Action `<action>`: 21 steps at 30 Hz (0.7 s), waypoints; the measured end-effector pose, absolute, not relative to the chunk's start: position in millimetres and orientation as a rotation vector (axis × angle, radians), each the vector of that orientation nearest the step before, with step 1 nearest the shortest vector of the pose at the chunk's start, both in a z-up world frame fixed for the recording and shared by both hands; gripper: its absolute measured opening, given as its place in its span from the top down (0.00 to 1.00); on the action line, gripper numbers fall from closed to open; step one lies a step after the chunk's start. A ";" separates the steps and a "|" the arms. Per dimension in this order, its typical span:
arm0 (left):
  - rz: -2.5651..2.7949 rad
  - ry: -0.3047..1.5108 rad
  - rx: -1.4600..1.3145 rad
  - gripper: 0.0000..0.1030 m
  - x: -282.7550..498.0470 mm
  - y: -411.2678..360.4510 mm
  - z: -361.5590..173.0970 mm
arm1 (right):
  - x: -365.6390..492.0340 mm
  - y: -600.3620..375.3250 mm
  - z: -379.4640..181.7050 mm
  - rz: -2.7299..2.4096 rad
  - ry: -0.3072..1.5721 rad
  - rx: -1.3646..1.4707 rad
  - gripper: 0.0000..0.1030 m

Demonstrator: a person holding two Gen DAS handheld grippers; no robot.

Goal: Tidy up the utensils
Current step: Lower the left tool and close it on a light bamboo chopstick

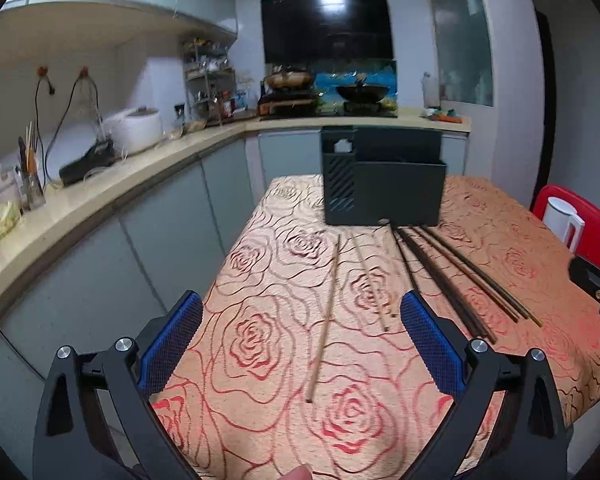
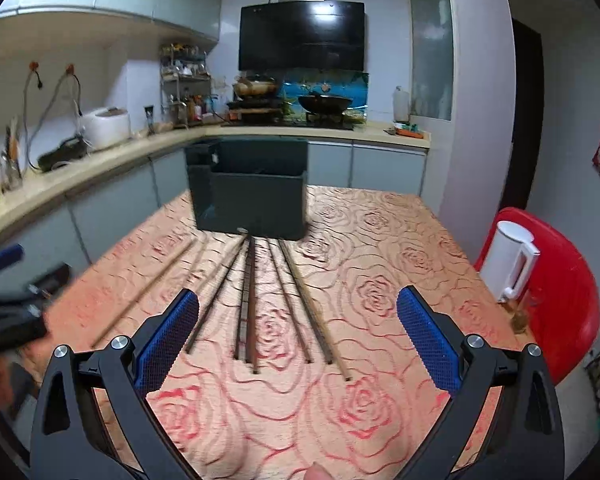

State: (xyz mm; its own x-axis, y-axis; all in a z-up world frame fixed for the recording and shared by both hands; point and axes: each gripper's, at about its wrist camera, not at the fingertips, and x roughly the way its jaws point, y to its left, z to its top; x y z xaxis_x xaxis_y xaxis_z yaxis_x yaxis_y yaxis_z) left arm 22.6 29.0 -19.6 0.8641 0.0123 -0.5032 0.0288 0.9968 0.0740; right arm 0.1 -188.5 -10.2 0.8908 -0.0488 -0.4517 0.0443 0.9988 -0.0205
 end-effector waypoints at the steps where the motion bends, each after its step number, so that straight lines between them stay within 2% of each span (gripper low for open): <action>1: -0.002 0.542 0.066 0.07 27.5 35.7 -21.1 | 4.2 -192.4 -14.1 -0.055 0.483 -0.018 0.06; 8: -0.063 0.673 -0.032 0.07 60.8 76.6 -40.9 | 28.1 -215.9 -34.3 -0.057 0.551 -0.026 0.06; 14: -0.162 0.742 0.015 0.08 68.1 67.2 -71.0 | 36.8 -228.9 -49.0 -0.019 0.581 0.010 0.06; 16: -0.174 0.753 0.048 0.14 68.3 59.8 -80.0 | 39.0 -230.2 -53.5 -0.015 0.589 0.005 0.06; 21: -0.209 0.820 0.100 0.38 76.4 44.3 -104.3 | 45.1 -237.5 -64.4 -0.019 0.617 0.012 0.07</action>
